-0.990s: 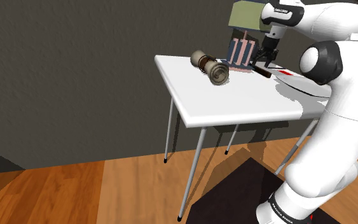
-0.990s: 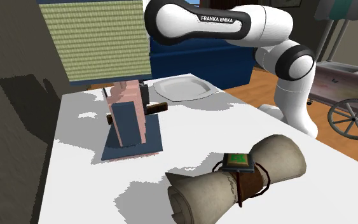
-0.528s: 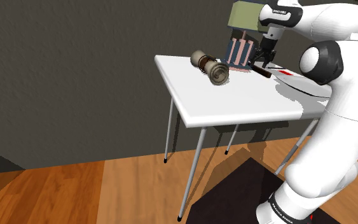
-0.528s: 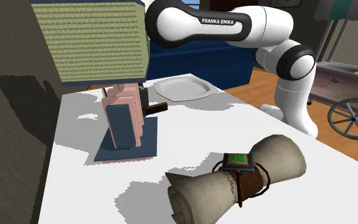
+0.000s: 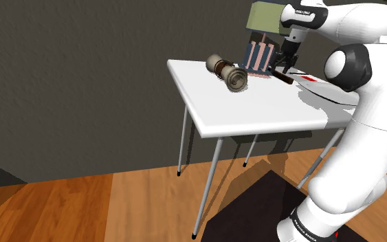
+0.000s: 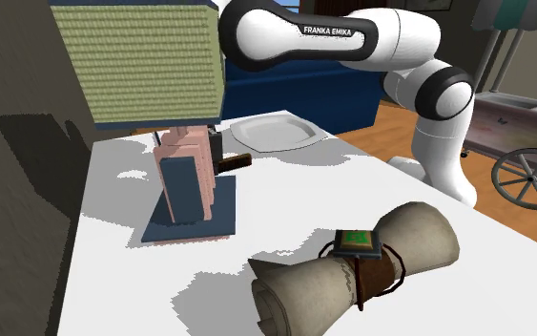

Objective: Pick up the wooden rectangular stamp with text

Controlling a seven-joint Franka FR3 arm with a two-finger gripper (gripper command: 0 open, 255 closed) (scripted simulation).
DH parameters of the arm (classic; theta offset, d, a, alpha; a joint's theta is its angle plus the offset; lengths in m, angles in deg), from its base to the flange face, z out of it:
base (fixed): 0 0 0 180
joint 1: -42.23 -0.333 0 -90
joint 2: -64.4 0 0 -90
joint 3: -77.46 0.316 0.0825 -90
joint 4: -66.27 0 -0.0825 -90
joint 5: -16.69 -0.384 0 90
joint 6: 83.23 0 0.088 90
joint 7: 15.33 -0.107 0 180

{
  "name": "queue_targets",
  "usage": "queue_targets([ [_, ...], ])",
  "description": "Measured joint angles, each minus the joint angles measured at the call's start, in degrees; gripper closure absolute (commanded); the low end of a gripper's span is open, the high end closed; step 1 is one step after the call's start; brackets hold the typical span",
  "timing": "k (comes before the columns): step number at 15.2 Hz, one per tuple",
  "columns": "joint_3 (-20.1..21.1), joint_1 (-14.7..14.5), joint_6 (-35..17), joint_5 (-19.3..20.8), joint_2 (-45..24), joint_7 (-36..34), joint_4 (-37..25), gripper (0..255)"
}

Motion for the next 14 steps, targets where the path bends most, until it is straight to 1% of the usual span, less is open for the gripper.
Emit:
queue_targets([
  [6, -0.32, 1.21, 5.85, -0.84, -2.98, 0.41, -6.93, 255],
  [14, -0.58, 3.94, 14.53, -3.39, -7.81, 1.02, -19.99, 255],
])
